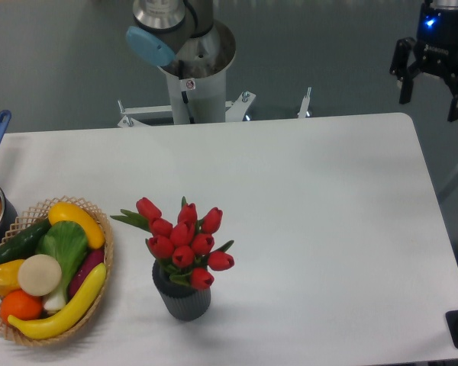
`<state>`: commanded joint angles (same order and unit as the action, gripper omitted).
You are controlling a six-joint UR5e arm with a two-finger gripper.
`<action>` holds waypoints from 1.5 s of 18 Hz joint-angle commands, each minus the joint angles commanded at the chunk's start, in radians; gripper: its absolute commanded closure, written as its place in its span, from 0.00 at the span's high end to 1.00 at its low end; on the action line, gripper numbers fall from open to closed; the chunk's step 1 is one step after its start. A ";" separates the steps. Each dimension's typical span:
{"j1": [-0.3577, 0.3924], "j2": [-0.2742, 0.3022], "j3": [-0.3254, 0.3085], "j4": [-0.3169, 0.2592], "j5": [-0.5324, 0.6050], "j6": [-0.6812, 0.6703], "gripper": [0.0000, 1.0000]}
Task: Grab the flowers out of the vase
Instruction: 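Move the open gripper down toward the red tulips in the vase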
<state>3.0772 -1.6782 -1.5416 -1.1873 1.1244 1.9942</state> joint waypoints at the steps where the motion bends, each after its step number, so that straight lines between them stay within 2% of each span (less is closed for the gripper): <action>1: 0.000 0.005 -0.014 0.009 0.000 0.000 1.00; 3: -0.005 0.014 -0.038 0.043 -0.003 -0.009 1.00; 6: -0.015 0.026 -0.081 0.052 -0.011 -0.135 1.00; 10: -0.023 0.043 -0.158 0.109 -0.014 -0.176 1.00; 15: -0.057 0.045 -0.238 0.117 -0.066 -0.239 1.00; 20: -0.087 0.048 -0.337 0.117 -0.179 -0.288 1.00; 24: -0.133 0.029 -0.357 0.120 -0.389 -0.415 1.00; 27: -0.195 0.006 -0.354 0.127 -0.408 -0.433 1.00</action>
<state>2.8826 -1.6719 -1.8960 -1.0601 0.7164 1.5616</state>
